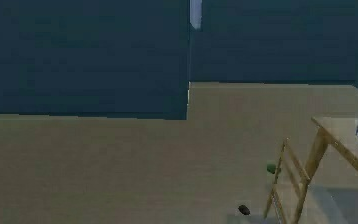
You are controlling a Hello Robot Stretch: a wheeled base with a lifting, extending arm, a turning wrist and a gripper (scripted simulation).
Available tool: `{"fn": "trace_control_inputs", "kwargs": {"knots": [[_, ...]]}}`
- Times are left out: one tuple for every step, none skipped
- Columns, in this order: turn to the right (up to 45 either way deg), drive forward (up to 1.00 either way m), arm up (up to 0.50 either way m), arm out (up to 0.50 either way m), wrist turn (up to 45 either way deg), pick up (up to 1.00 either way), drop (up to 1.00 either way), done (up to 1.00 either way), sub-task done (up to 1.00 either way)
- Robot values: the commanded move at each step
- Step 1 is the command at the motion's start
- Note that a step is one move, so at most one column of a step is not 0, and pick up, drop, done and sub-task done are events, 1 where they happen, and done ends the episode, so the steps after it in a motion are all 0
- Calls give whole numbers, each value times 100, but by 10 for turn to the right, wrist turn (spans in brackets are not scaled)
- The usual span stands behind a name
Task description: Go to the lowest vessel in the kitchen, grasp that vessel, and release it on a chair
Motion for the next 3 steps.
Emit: {"fn": "trace_control_inputs", "kwargs": {"knots": [[450, 0, 0, 0, 0, 0, 0, 0, 0], [420, 0, 0, 0, 0, 0, 0, 0, 0], [0, 40, 0, 0, 0, 0, 0, 0, 0]]}}
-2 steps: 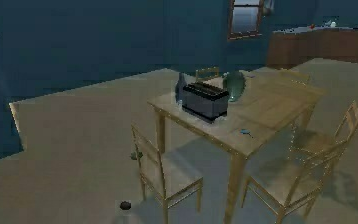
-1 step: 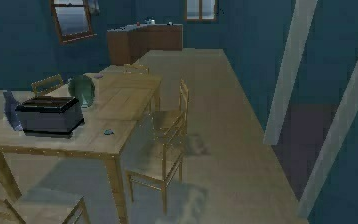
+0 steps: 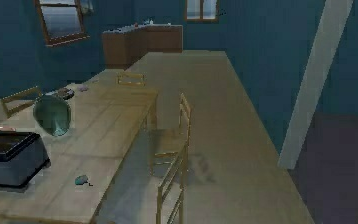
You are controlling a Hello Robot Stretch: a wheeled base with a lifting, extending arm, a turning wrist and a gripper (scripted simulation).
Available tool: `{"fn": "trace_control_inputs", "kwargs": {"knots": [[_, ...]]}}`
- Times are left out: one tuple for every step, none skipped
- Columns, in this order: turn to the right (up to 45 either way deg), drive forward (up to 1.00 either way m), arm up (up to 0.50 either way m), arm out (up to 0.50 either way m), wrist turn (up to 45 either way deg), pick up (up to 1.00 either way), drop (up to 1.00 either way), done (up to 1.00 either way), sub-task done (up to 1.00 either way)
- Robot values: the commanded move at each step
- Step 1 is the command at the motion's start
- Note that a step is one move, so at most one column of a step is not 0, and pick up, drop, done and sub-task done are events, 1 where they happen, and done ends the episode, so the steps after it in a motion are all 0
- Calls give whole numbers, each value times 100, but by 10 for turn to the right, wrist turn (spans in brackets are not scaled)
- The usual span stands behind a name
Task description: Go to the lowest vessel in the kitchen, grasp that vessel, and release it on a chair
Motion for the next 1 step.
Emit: {"fn": "trace_control_inputs", "kwargs": {"knots": [[-450, 0, 0, 0, 0, 0, 0, 0, 0]]}}
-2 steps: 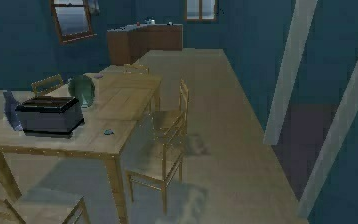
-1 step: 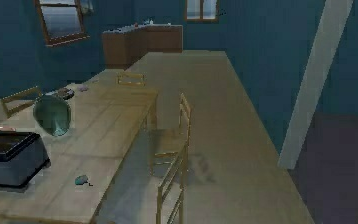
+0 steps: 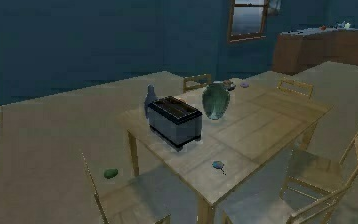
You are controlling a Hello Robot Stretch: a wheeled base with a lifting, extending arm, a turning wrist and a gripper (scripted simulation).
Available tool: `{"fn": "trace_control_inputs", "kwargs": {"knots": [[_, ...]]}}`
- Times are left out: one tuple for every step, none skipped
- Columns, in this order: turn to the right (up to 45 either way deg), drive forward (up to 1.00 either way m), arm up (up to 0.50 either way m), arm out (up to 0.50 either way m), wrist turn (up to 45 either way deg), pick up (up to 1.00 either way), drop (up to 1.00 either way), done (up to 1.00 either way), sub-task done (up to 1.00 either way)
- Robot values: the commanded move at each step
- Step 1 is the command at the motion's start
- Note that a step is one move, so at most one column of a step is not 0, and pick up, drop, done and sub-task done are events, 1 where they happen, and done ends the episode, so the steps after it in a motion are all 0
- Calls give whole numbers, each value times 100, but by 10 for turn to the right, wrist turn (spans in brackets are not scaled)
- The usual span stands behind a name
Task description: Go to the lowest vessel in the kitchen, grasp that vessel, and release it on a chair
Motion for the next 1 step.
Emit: {"fn": "trace_control_inputs", "kwargs": {"knots": [[-90, 0, 0, 0, 0, 0, 0, 0, 0]]}}
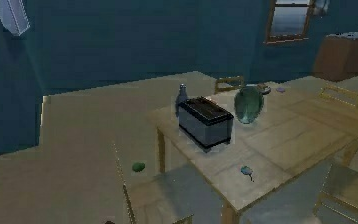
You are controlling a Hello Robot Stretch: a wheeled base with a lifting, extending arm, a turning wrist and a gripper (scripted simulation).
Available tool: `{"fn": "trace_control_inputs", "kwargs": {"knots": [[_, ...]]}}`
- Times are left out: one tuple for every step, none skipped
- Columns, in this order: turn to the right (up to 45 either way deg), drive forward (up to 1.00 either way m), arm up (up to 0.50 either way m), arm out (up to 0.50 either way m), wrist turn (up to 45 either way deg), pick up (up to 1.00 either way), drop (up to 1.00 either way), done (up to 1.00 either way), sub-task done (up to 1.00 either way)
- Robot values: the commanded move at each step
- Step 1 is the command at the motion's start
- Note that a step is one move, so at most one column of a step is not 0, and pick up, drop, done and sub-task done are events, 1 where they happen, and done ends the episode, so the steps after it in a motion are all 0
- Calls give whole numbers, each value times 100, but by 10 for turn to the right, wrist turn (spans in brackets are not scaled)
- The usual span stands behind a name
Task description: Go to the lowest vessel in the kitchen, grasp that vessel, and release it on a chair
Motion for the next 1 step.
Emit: {"fn": "trace_control_inputs", "kwargs": {"knots": [[0, 50, 0, 0, 0, 0, 0, 0, 0]]}}
